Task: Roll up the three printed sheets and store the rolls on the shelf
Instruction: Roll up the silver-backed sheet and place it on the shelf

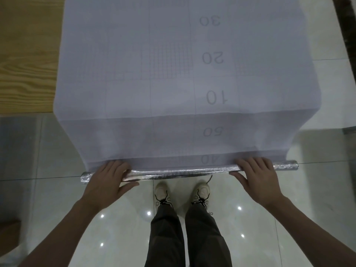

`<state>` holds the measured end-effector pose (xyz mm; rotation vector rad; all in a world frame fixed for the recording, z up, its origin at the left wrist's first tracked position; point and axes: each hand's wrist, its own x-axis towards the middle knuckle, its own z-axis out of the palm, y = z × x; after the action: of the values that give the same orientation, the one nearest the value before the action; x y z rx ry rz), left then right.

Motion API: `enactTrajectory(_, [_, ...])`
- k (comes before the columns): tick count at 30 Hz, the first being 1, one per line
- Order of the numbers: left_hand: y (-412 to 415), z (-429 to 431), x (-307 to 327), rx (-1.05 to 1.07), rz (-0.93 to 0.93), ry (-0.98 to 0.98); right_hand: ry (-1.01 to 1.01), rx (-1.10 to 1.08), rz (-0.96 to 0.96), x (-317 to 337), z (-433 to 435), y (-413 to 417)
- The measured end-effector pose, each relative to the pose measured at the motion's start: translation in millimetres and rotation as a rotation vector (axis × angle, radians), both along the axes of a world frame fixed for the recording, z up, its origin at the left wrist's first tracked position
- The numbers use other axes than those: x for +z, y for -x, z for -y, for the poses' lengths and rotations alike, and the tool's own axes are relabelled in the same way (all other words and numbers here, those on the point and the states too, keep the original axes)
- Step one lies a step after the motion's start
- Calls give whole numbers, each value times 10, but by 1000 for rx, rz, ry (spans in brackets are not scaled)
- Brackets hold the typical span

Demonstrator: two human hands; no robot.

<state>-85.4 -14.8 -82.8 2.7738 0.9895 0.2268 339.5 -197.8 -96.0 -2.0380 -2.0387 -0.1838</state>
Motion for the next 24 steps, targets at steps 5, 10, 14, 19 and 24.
enactTrajectory(5, [21,-20,-1,19,-18,-163,45,60,-111,47,-38,-24])
enactTrajectory(10, [-32,56,11,81,-13,-261,-34,48,-25,35,-69,-51])
enactTrajectory(14, [-14,16,24,24,7,-178,-56,37,8,100,-102,-56])
enactTrajectory(19, [-11,-12,22,57,-4,-263,-22,101,-71,131,-182,-90])
enactTrajectory(24, [-67,1,70,82,11,-302,-79,52,44,151,-206,-107])
